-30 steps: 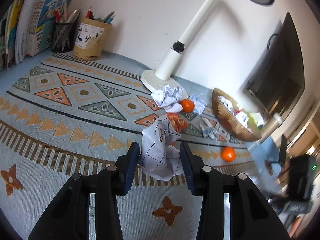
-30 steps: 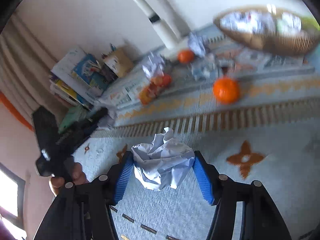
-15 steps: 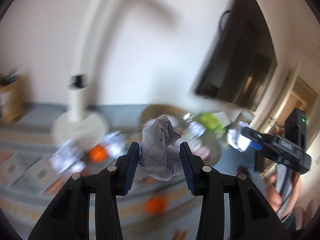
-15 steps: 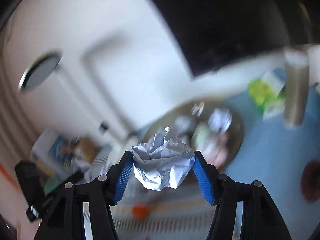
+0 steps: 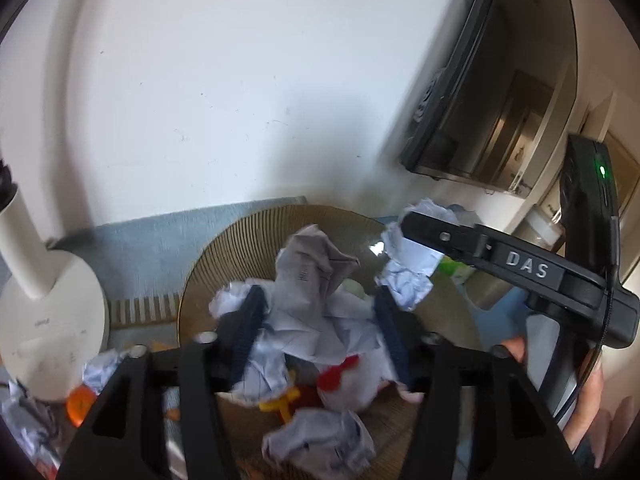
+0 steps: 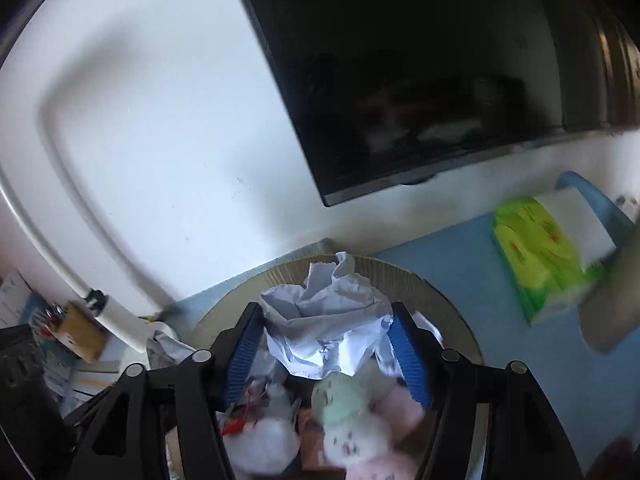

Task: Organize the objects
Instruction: 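Carry both paper balls to the bowl and release them from both tools, then move both open tools back toward the rug, then grasp the orange chip bag with the left tool while the right tool grasps a mandarin, then carry the chip bag and mandarin to the bowl and release both, then move both open tools back toward the rug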

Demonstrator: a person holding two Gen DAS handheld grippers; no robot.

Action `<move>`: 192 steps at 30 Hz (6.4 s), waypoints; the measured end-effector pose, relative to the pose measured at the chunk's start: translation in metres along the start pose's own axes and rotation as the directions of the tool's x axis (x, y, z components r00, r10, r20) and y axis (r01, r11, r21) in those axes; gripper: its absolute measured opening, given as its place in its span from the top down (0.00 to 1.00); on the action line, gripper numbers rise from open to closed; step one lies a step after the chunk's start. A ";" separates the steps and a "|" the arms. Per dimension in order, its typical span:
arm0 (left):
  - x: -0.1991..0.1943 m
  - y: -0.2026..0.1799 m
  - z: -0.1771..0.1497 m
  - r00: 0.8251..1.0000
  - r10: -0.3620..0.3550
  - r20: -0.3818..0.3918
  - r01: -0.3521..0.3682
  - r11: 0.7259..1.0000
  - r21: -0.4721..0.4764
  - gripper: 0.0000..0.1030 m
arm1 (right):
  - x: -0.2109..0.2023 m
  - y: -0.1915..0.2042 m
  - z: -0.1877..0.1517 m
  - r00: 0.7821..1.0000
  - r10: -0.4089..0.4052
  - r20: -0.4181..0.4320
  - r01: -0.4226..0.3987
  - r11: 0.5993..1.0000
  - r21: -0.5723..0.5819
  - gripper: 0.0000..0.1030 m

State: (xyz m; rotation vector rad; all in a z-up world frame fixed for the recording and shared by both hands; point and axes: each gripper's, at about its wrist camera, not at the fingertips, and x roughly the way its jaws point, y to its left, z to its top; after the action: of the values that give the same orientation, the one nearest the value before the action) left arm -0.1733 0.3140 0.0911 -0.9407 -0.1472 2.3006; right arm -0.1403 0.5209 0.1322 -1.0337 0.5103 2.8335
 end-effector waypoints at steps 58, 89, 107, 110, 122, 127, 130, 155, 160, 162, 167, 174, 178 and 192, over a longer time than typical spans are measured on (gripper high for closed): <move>-0.189 0.121 -0.185 0.960 0.263 -0.099 -0.274 0.955 -0.115 0.02 | -0.118 0.098 -0.256 0.999 -0.043 0.025 0.048 0.957 -0.285 0.00; -0.176 0.104 -0.200 0.917 0.371 -0.149 -0.384 0.920 -0.072 0.66 | -0.074 0.113 -0.256 0.942 0.133 -0.308 -0.243 0.904 -0.351 0.64; -0.154 0.075 -0.214 0.878 0.452 -0.156 -0.437 0.891 0.120 0.41 | -0.077 0.129 -0.268 0.971 0.047 -0.236 -0.152 0.880 -0.449 0.53; -0.156 0.070 -0.214 0.857 0.501 -0.122 -0.484 0.863 0.146 0.65 | -0.078 0.130 -0.271 0.976 0.023 -0.217 -0.124 0.875 -0.469 0.64; -0.186 0.040 -0.164 0.944 0.329 0.042 -0.330 0.944 0.023 0.81 | -0.118 0.103 -0.243 0.984 0.130 -0.120 -0.167 0.911 -0.377 0.64; -0.175 0.013 -0.108 0.965 0.239 0.104 -0.246 0.968 0.052 0.83 | -0.154 0.064 -0.181 0.989 0.143 0.021 -0.130 0.942 -0.311 0.64; -0.184 0.020 -0.104 0.969 0.222 0.106 -0.228 0.973 0.043 0.73 | -0.162 0.043 -0.161 0.988 0.147 0.040 -0.131 0.952 -0.276 0.64; -0.160 0.025 -0.156 0.947 0.309 -0.083 -0.310 0.951 0.007 0.76 | -0.174 -0.017 -0.168 0.981 0.194 0.024 -0.190 0.976 -0.109 0.64; -0.133 -0.014 -0.090 0.984 0.178 0.022 -0.178 0.984 0.013 0.76 | -0.155 -0.034 -0.111 0.983 0.159 0.094 -0.158 0.987 -0.019 0.64; -0.112 -0.029 -0.069 0.989 0.144 0.044 -0.146 0.989 0.025 0.76 | -0.143 -0.037 -0.094 0.985 0.126 0.118 -0.129 0.992 0.014 0.64; -0.058 -0.051 -0.039 0.995 0.081 0.062 -0.084 0.995 0.048 0.76 | -0.098 -0.042 -0.060 0.988 0.073 0.140 -0.079 0.996 0.039 0.64; -0.008 -0.080 -0.038 0.998 0.030 0.058 -0.038 0.988 0.151 0.76 | -0.058 -0.051 -0.050 0.989 0.045 0.139 -0.042 0.999 -0.026 0.64; 0.005 -0.078 -0.047 0.999 0.008 0.037 -0.014 0.986 0.164 0.63 | -0.051 -0.068 -0.051 0.990 0.087 0.108 -0.092 0.995 0.048 0.12; -0.163 -0.015 -0.070 0.954 0.186 0.237 -0.217 0.970 0.108 0.14 | -0.122 -0.046 -0.084 0.961 0.097 0.261 -0.101 0.995 0.000 0.07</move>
State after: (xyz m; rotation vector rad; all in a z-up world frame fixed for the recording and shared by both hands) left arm -0.0316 0.2184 0.1408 -0.6511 0.0095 2.5678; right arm 0.0133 0.5403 0.1371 -0.6339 0.5667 2.9854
